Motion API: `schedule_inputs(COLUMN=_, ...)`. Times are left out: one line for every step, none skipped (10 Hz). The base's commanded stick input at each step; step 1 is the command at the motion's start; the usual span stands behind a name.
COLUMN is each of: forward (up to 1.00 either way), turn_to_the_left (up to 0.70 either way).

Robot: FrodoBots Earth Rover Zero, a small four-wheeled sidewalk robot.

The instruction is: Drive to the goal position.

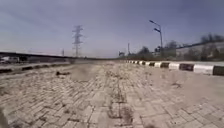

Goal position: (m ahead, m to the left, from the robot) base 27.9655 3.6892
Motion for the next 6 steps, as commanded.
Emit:
schedule_inputs(forward=1.00, turn_to_the_left=0.00)
schedule_inputs(forward=1.00, turn_to_the_left=0.00)
schedule_inputs(forward=1.00, turn_to_the_left=0.00)
schedule_inputs(forward=1.00, turn_to_the_left=0.00)
schedule_inputs(forward=1.00, turn_to_the_left=0.00)
schedule_inputs(forward=1.00, turn_to_the_left=0.00)
